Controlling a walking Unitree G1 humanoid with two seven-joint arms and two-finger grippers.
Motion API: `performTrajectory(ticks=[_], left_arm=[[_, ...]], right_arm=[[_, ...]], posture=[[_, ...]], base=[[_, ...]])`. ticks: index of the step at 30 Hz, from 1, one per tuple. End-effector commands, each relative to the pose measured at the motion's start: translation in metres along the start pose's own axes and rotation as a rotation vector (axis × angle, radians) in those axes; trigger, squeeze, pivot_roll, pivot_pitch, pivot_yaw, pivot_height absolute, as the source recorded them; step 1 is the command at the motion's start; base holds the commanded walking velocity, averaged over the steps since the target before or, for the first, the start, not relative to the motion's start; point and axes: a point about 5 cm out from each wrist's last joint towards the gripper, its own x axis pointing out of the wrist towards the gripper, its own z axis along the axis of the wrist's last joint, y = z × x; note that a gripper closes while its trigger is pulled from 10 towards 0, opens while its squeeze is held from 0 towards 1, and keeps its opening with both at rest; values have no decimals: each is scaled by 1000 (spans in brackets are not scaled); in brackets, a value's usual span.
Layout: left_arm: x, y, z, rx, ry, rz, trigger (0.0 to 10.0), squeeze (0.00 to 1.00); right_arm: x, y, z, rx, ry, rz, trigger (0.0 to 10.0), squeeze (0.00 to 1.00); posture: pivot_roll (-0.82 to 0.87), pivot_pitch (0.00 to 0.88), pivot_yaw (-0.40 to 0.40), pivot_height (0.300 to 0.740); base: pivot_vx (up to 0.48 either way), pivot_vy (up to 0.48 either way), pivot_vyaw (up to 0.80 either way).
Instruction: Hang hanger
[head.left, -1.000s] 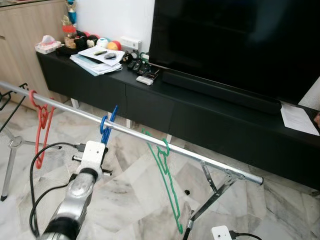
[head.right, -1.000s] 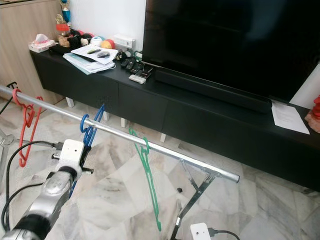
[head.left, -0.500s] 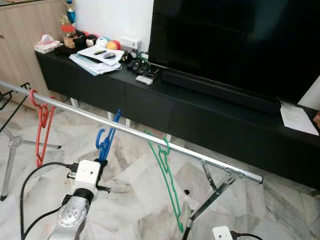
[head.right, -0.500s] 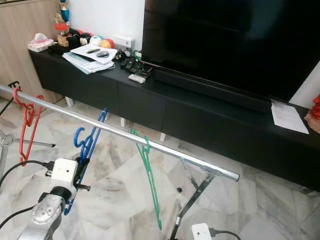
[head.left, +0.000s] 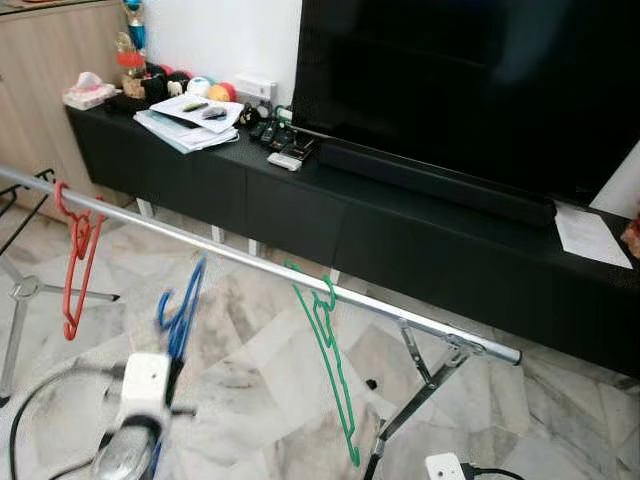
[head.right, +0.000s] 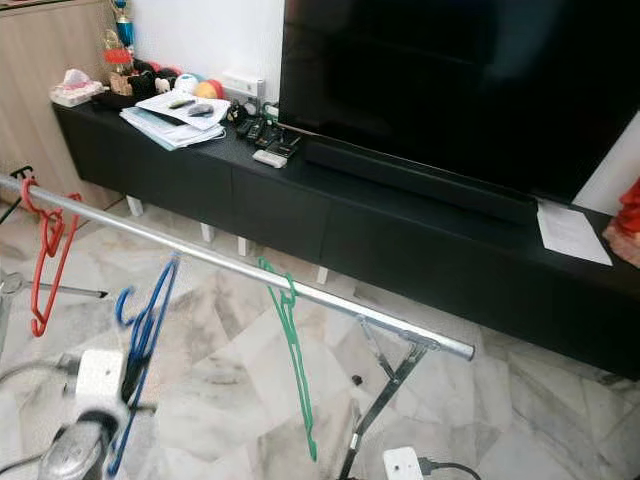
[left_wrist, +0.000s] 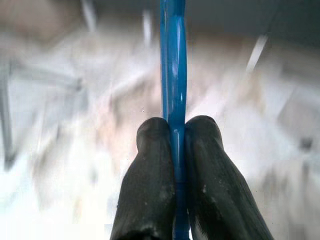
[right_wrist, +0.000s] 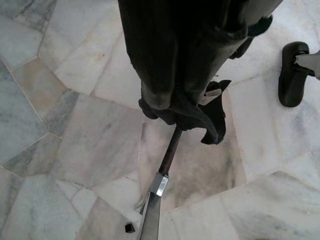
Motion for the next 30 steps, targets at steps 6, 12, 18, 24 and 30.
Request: performTrajectory(ticks=[6, 12, 18, 24, 30], left_arm=[[-31, 26, -69, -295, 329, 169, 10000, 0], [-61, 9, -110, 19, 559, 2, 10000, 0], [-70, -9, -123, 5, 615, -39, 10000, 0], [-68, -16, -122, 34, 629, -71, 10000, 0], [-69, -16, -124, 37, 656, -72, 10000, 0]], right_arm=[[0, -4, 1, 30, -10, -29, 10000, 0], [0, -4, 1, 17, 0, -35, 10000, 0], [0, -4, 0, 38, -7, -57, 10000, 0], [0, -3, 0, 29, -5, -54, 10000, 0], [0, -4, 0, 29, -3, -56, 10000, 0]], posture=[[129, 28, -108, 740], [129, 28, -102, 740], [123, 29, -102, 740], [128, 29, -99, 740], [129, 29, -100, 740]], base=[[0, 0, 0], [0, 0, 0], [0, 0, 0], [0, 292, 0], [0, 353, 0]])
